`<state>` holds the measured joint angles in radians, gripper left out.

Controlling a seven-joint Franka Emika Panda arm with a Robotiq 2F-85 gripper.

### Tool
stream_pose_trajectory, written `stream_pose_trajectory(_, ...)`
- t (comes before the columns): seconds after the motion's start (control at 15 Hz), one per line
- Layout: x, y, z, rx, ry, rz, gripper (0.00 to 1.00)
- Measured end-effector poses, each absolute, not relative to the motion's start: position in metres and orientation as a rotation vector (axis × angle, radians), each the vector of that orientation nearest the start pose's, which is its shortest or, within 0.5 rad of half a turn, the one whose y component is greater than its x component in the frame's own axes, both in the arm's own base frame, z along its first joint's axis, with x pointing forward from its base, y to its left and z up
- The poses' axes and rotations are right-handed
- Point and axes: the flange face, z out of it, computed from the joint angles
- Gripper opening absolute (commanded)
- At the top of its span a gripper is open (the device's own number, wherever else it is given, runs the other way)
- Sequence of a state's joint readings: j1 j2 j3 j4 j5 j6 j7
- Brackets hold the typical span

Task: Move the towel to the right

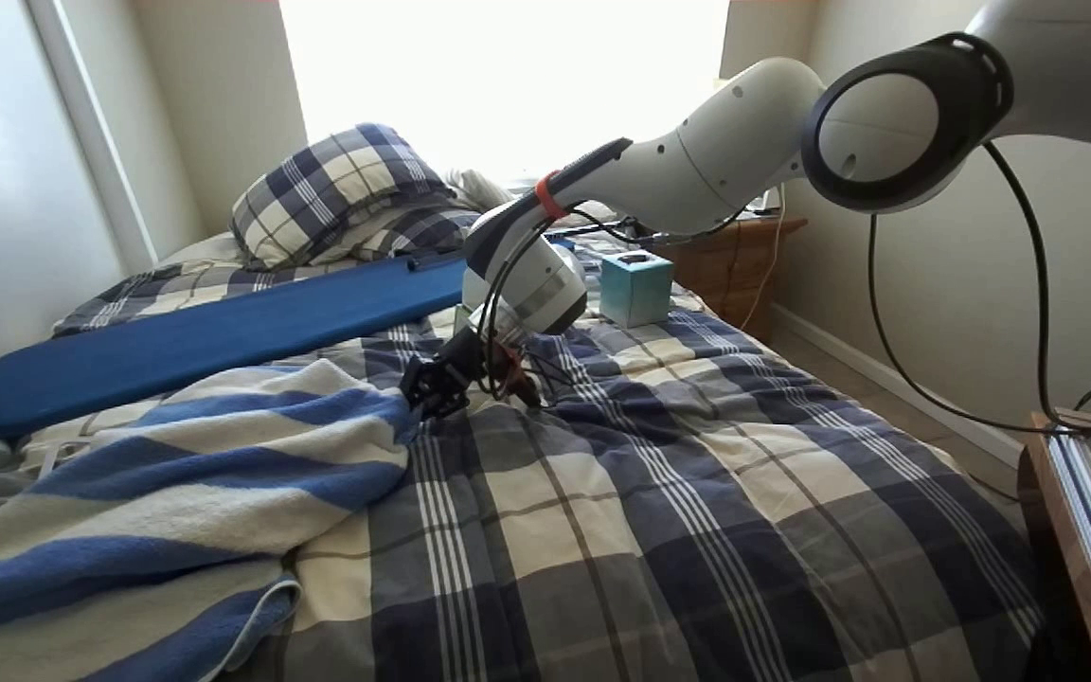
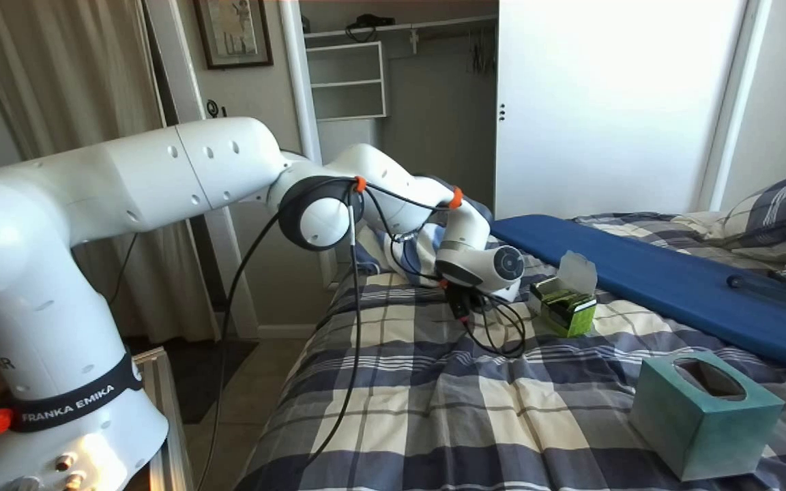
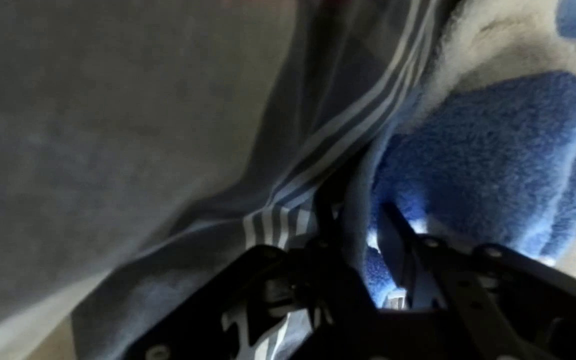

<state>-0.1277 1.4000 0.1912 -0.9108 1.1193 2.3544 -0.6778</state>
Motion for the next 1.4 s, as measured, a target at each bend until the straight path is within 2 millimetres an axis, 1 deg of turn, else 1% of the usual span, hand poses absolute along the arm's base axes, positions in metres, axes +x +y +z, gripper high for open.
stream_pose_trajectory(0.07,0.768,-0.001,0.022,-2.185,0.307,-0.397,0.00)
stream_pose_trajectory(0.4,0.772,-0.006,0.033,-2.191,0.338,-0.383,0.01)
stream_pose_trajectory(0.6,0.771,-0.008,0.048,-2.205,0.307,-0.325,0.01)
stream_pose_trajectory(0.73,0.769,-0.011,0.069,-2.225,0.279,-0.275,0.01)
stream_pose_trajectory(0.87,0.765,-0.019,0.095,-2.251,0.280,-0.233,0.01)
stream_pose_trajectory(1.0,0.761,-0.035,0.122,-2.306,0.309,-0.236,0.01)
stream_pose_trajectory(1.2,0.754,-0.061,0.161,-2.413,0.372,-0.304,0.01)
stream_pose_trajectory(1.4,0.739,-0.082,0.194,-2.519,0.433,-0.354,0.01)
